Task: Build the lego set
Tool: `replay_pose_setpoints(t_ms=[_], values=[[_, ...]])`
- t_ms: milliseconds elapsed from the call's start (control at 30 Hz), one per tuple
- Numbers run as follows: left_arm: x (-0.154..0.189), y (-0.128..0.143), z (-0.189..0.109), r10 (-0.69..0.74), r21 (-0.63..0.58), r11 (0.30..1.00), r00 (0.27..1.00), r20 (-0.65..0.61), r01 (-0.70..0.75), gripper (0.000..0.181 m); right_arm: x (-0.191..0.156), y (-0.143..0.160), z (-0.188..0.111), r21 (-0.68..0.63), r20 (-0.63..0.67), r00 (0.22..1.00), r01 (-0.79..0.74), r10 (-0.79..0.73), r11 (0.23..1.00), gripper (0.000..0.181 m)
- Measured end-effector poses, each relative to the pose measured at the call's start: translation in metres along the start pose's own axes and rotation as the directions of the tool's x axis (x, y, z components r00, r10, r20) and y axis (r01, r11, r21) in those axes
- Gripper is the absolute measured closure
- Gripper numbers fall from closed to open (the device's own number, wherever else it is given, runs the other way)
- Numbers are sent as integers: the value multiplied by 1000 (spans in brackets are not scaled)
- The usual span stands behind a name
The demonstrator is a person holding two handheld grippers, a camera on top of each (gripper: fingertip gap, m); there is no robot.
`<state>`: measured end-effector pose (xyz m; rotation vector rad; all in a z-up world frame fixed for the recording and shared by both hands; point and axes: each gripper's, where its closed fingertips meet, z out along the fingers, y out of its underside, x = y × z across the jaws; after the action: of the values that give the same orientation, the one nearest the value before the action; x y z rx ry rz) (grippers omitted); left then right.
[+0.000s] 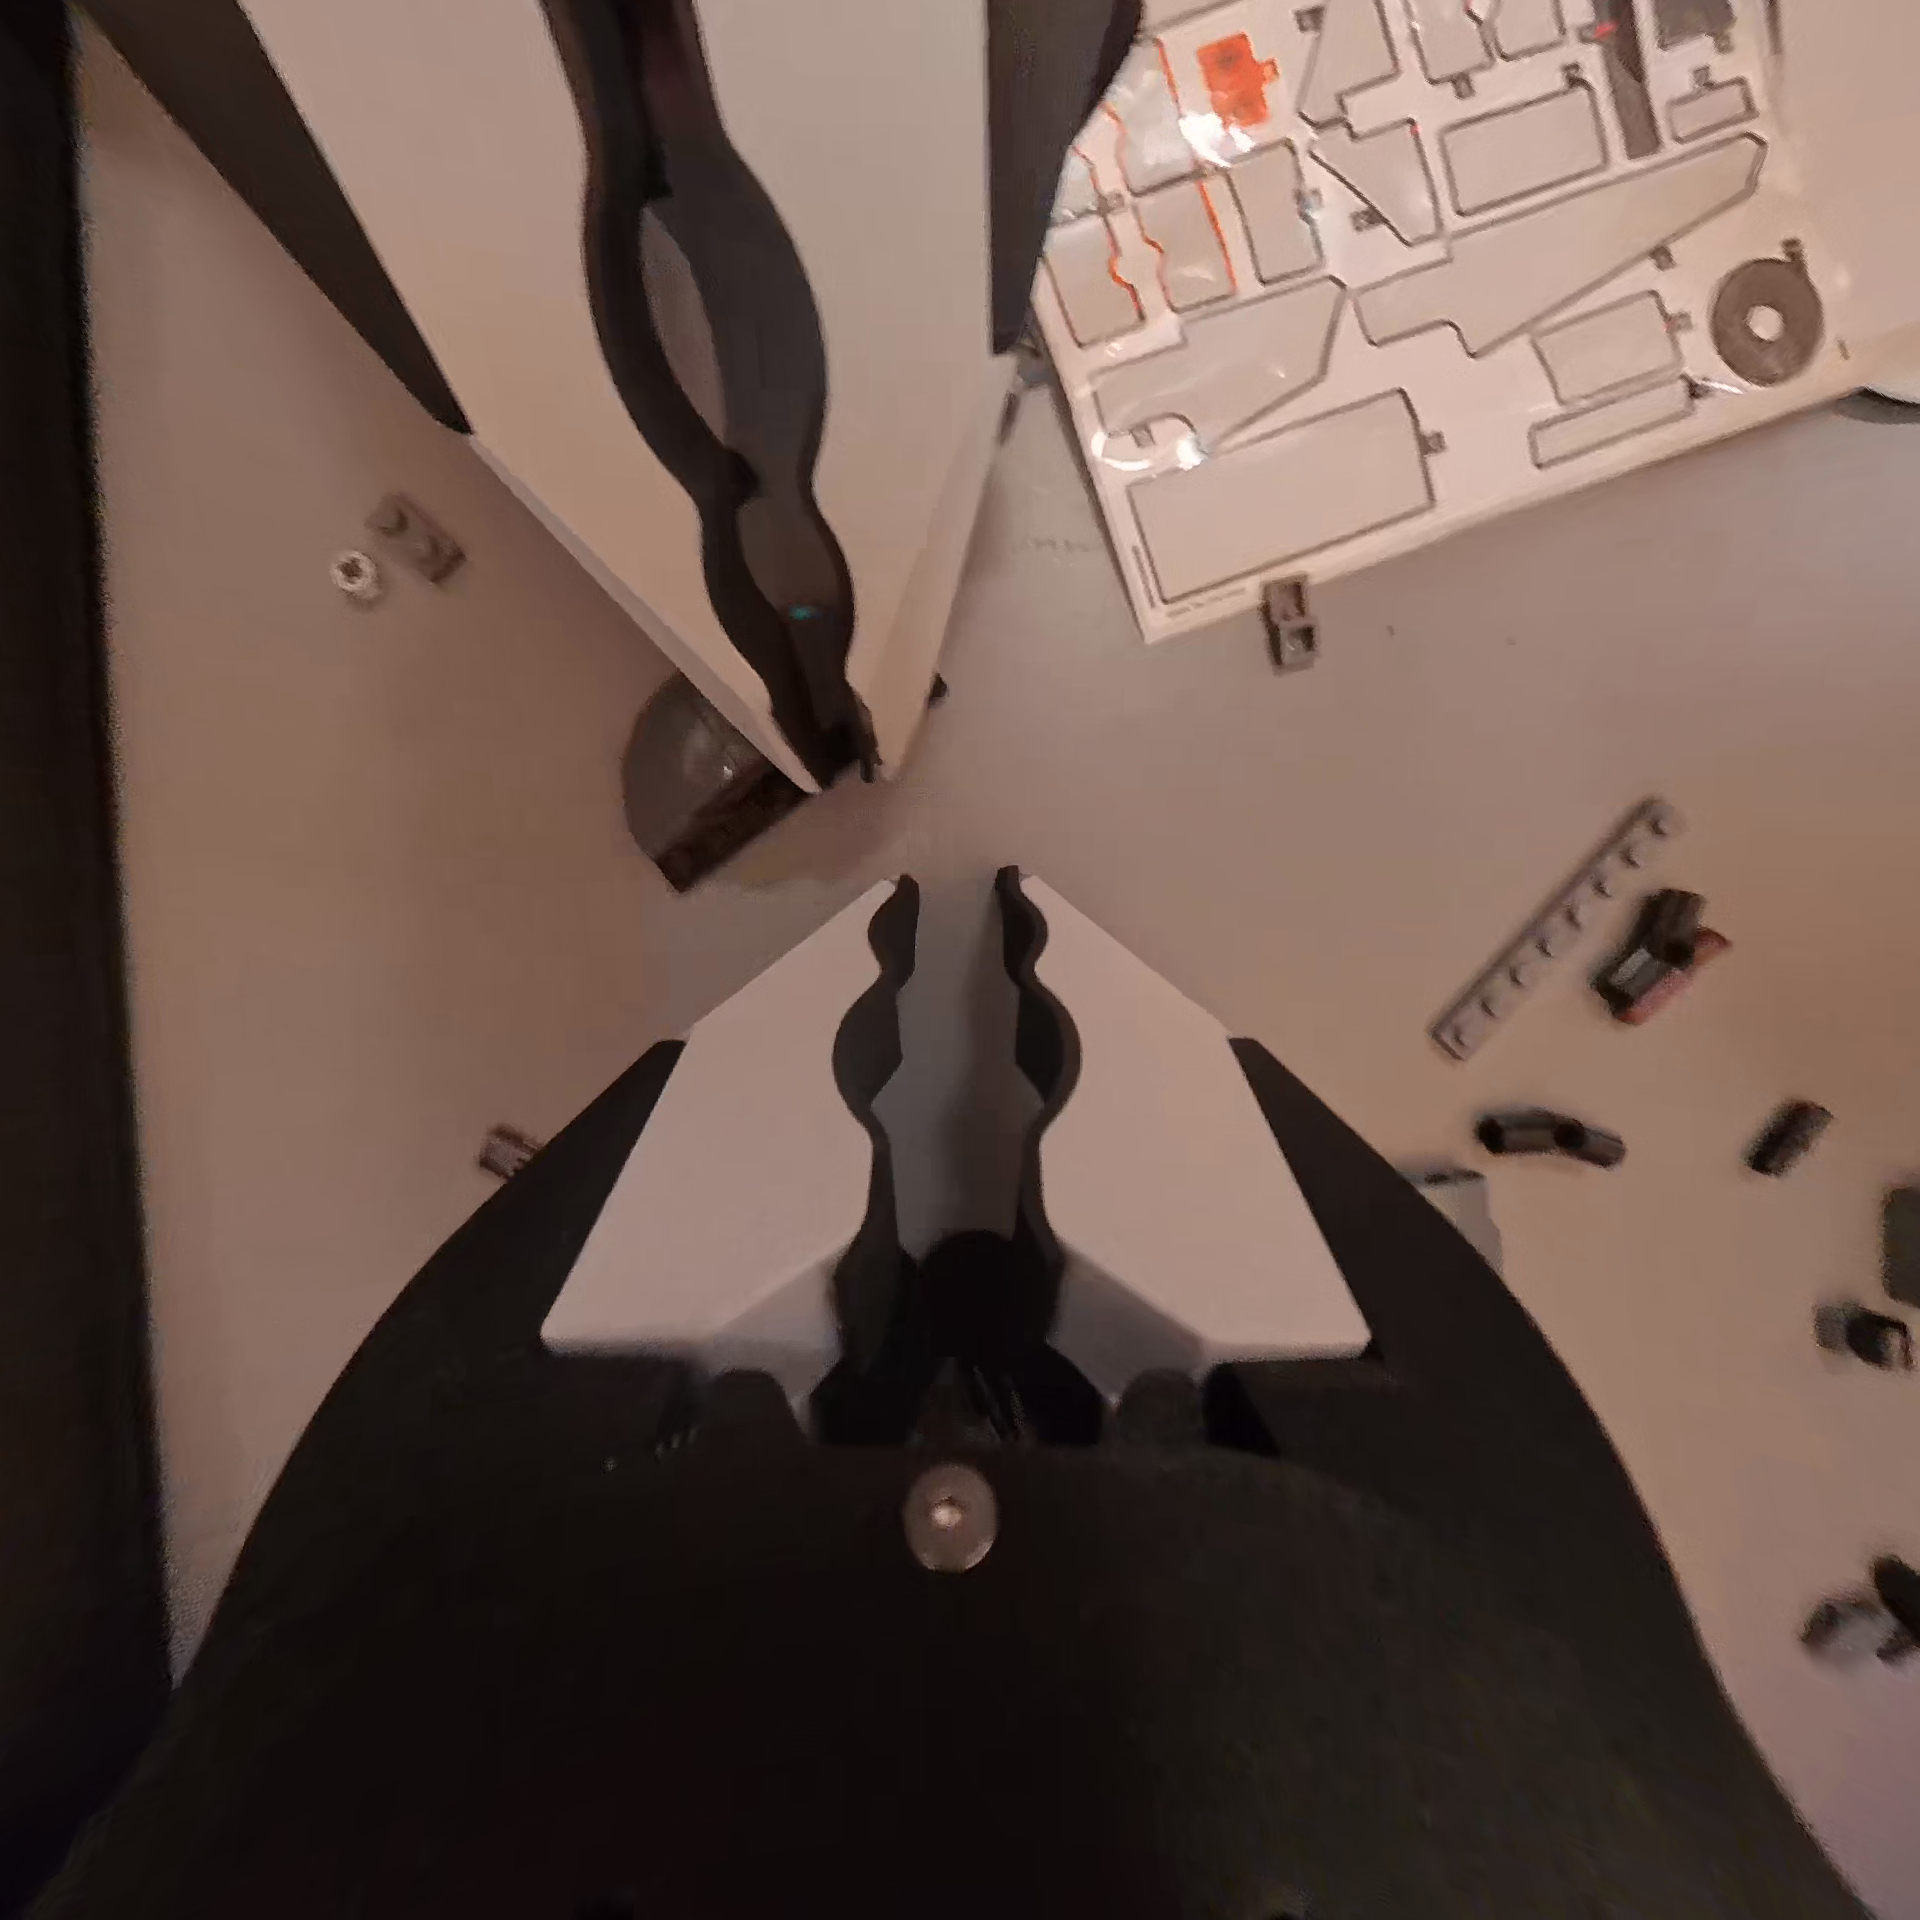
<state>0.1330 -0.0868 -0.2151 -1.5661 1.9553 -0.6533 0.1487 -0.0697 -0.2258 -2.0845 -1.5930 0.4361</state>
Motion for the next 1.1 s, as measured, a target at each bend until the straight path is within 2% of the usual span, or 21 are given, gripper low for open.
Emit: replay_pose_setpoints(t_ms=[133, 233, 333, 500, 667, 1100], values=[[-10, -3, -8, -30, 30, 999, 999, 36, 29, 177, 7, -1, -7, 27, -26, 999, -22, 23, 999, 169], [-21, 4, -15, -67, 23, 998, 995, 71, 65, 178, 0, -13, -13, 96, 17, 1000, -24, 22, 995, 168], [-29, 15, -19, -93, -12, 995, 991, 98, 94, 178, -10, -20, -15, 125, 66, 998, -14, 6, 992, 160], [-30, 26, -16, -99, -64, 992, 991, 95, 105, 177, -25, -20, -8, 98, 128, 992, 7, -20, 995, 148], [-25, 33, -10, -87, -112, 989, 993, 74, 95, 177, -34, -23, -2, 84, 159, 987, 25, -38, 996, 144], [-22, 34, -11, -72, -129, 988, 995, 74, 81, 181, -19, -12, -2, 38, 93, 996, 3, -6, 999, 146]])
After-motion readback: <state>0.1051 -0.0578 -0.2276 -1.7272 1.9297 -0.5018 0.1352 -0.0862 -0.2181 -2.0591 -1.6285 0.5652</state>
